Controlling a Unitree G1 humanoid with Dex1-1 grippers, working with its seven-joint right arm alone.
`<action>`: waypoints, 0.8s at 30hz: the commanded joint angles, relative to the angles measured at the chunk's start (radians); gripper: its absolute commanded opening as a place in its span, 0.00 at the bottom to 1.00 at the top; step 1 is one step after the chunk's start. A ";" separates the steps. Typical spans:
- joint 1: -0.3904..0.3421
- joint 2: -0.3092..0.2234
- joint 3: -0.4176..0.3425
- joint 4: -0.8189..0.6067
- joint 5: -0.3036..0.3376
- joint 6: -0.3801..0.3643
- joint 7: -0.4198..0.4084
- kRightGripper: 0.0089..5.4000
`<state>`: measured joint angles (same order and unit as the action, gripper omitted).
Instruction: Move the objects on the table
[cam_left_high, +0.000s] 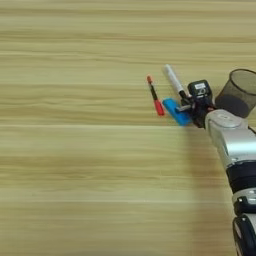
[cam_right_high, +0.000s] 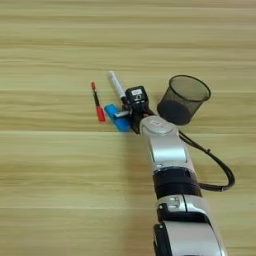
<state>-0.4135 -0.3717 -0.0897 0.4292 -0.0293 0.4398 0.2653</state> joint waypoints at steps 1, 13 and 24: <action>-0.063 -0.040 -0.002 -0.049 -0.008 -0.030 -0.002 0.12; -0.061 -0.043 0.024 -0.028 -0.029 -0.020 0.010 0.12; -0.060 -0.046 0.043 -0.009 -0.040 -0.018 0.019 0.12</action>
<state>-0.4150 -0.3816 -0.0441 0.4385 -0.0569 0.4403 0.2898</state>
